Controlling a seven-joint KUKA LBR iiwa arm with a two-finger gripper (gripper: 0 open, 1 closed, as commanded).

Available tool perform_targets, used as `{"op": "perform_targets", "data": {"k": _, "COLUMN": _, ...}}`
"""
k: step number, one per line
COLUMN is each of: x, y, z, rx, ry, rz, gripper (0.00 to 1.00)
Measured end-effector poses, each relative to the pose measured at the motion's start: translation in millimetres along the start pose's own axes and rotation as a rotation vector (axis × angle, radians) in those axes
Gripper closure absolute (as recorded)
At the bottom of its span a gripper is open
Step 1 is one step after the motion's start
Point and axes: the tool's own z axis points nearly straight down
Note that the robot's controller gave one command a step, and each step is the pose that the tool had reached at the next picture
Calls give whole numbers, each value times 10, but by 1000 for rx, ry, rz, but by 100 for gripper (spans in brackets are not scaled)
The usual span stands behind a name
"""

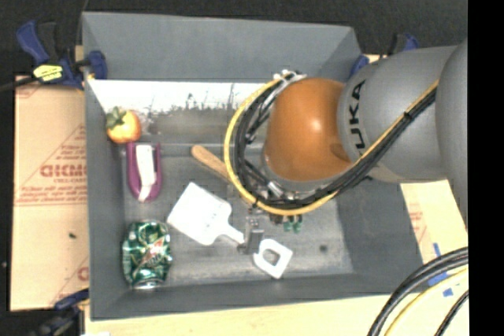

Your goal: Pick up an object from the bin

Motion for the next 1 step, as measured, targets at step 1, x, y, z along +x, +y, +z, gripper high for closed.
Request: {"op": "perform_targets", "data": {"k": 1, "x": 164, "y": -485, "z": 814, "rx": 1, "ry": 4, "rz": 202, "gripper": 0}}
